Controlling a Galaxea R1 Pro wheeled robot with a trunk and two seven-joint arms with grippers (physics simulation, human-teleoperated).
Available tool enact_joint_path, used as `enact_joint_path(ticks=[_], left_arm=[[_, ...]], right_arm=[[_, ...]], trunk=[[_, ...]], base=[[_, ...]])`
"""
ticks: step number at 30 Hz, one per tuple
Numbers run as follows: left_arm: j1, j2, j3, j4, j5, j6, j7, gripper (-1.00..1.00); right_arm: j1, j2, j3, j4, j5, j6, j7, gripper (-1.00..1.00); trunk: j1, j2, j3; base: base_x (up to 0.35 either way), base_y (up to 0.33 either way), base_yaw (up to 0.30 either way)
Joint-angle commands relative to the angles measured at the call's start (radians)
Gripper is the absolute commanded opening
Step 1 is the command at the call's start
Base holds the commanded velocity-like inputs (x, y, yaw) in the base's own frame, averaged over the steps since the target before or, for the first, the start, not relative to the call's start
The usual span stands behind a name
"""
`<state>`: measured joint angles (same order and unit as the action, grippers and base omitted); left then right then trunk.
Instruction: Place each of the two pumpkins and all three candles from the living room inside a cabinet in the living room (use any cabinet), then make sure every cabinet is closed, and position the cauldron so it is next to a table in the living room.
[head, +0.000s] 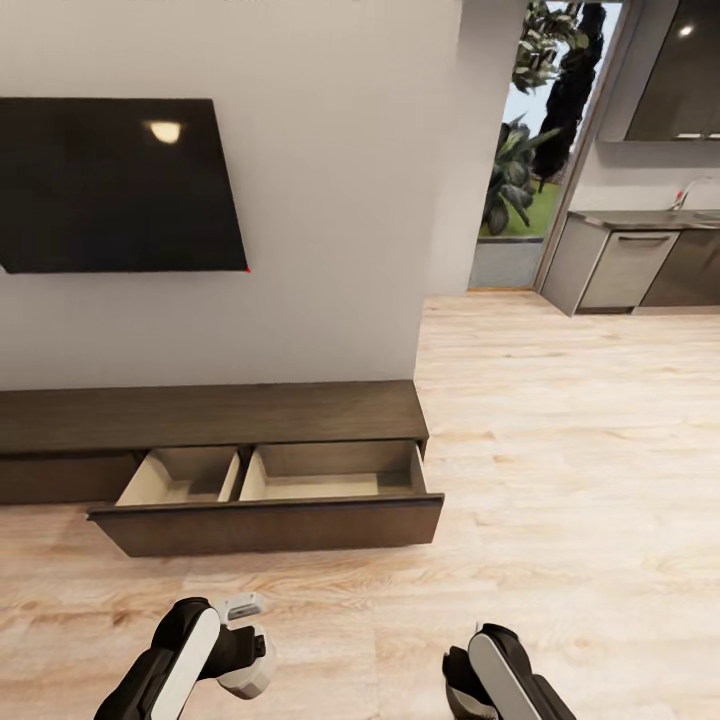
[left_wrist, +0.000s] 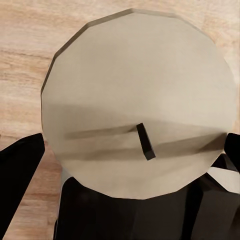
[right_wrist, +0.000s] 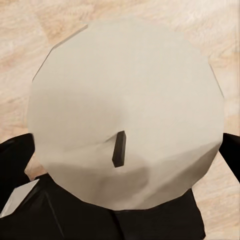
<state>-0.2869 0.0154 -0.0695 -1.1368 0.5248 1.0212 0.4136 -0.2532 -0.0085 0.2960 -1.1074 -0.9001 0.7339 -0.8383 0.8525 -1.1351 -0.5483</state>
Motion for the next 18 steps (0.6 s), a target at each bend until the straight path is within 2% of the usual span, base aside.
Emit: enact_joint_path(ticks=[1,3,6,9,11,13,17,18], left_arm=[[0.0,0.001,0.0,0.0,0.0,0.0,-0.001,-1.0],[0.0,0.004,0.001,0.0,0.001,0.0,-0.001,-1.0],[0.0,0.009,0.002,-0.001,0.003,0.001,-0.002,-1.0],[0.0,0.013,0.003,-0.009,0.004,0.003,-0.002,-1.0],[0.0,0.017,0.013,-0.016,0.005,0.004,-0.003,-1.0],[0.0,0.021,0.031,-0.02,0.008,0.006,-0.004,-1.0],[-0.026,0.021,0.043,-0.043,0.008,0.017,-0.003,-1.0],[-0.035,0.021,0.044,-0.044,0.008,0.018,-0.003,-1.0]], right_arm=[[0.0,0.0,0.0,-0.001,-0.002,-0.008,-0.001,-1.0],[-0.001,0.006,0.001,-0.006,-0.003,-0.016,-0.004,-1.0],[-0.011,0.042,0.01,-0.046,0.003,-0.001,-0.013,-1.0],[-0.037,0.074,0.015,-0.103,0.007,0.074,-0.018,-1.0],[-0.064,0.088,0.017,-0.122,0.008,0.109,-0.019,-1.0],[-0.101,0.117,0.02,-0.133,0.008,0.138,-0.029,-1.0],[-0.156,0.172,0.021,-0.136,0.006,0.18,-0.112,-1.0],[-0.159,0.177,0.021,-0.137,0.005,0.185,-0.127,-1.0]], trunk=[[-0.004,0.007,0.003],[-0.012,0.021,0.009],[-0.023,0.042,0.019],[-0.035,0.063,0.028],[-0.042,0.077,0.035],[-0.05,0.091,0.041],[-0.065,0.119,0.053],[-0.069,0.126,0.056]], base=[[0.0,0.0,0.0],[0.0,0.0,0.0],[0.0,0.0,0.0],[0.0,0.0,0.0],[0.0,0.0,0.0],[0.0,0.0,0.0],[0.0,0.0,0.0],[0.0,0.0,0.0]])
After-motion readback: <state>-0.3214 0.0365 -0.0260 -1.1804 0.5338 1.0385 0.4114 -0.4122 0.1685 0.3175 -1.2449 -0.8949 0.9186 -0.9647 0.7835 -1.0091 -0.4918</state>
